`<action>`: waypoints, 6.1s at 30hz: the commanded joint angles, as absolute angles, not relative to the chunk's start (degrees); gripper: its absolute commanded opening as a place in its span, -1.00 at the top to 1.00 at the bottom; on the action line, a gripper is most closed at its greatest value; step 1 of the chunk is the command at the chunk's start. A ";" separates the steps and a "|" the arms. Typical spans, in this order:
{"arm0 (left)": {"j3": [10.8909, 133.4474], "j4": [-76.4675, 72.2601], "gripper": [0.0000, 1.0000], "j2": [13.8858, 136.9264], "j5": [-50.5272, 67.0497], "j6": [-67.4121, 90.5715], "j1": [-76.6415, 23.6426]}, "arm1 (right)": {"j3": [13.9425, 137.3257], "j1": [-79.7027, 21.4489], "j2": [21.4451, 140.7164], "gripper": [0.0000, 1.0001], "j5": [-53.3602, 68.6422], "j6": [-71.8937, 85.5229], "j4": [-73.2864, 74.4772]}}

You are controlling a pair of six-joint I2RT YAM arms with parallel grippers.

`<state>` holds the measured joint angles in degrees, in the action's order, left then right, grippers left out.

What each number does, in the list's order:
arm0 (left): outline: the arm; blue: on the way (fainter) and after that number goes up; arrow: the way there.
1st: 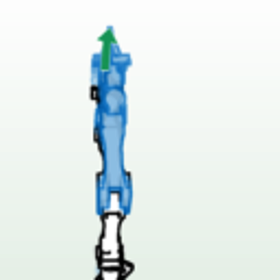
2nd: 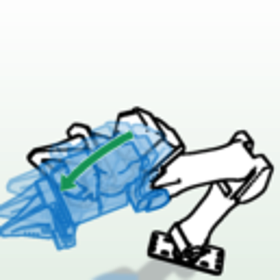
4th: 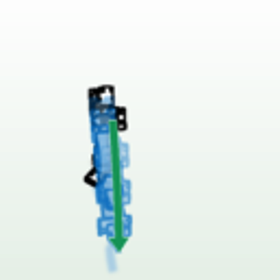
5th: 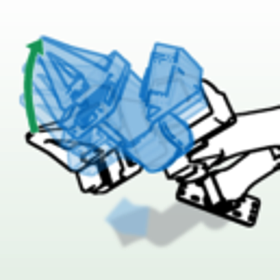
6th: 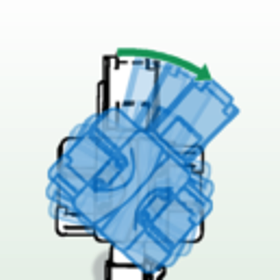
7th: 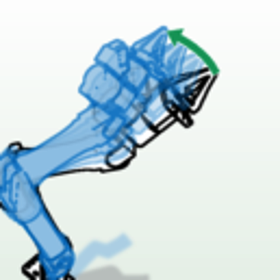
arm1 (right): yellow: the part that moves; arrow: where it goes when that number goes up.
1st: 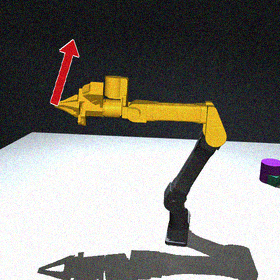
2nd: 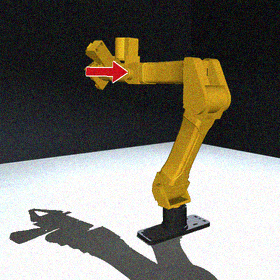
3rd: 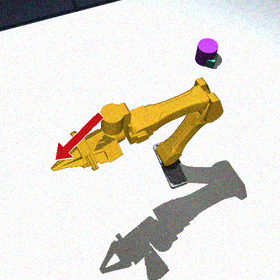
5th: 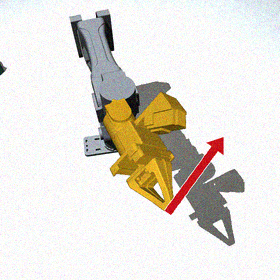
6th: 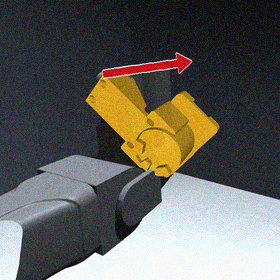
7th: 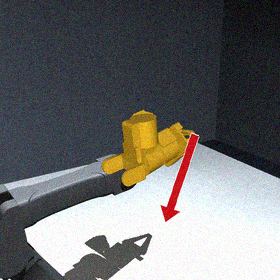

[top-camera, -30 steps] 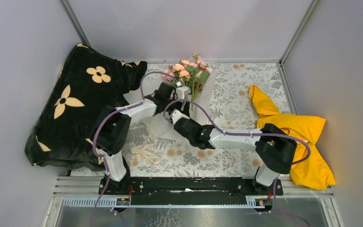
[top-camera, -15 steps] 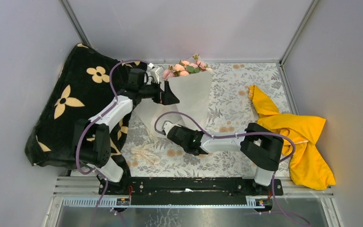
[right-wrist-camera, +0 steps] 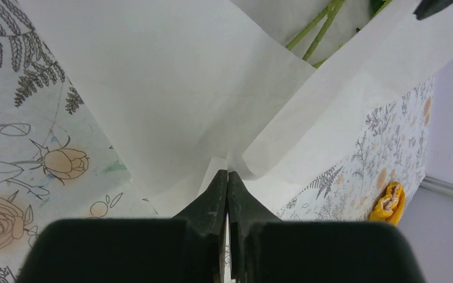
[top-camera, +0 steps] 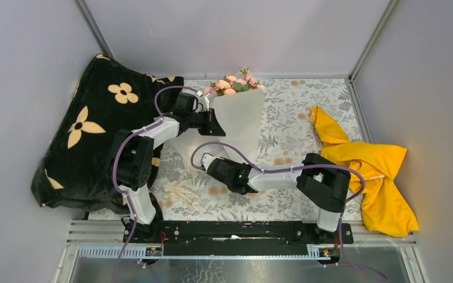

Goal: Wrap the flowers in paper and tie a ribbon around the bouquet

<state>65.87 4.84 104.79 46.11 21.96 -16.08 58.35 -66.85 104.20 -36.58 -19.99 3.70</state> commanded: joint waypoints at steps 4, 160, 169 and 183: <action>66.79 4.01 1.00 105.56 42.12 21.00 -15.03 | 63.35 -67.85 99.52 0.02 -32.44 -17.99 12.24; 77.16 8.15 1.00 116.78 22.24 5.79 -35.50 | 39.73 -29.00 83.78 0.58 5.00 45.18 -10.52; 74.30 5.55 1.00 115.22 22.59 3.96 -35.86 | 48.65 -19.19 85.34 -0.07 11.78 35.88 -8.48; 72.95 3.78 0.98 114.52 23.84 4.76 -35.86 | 62.22 -17.15 107.04 -0.49 35.38 39.91 -21.89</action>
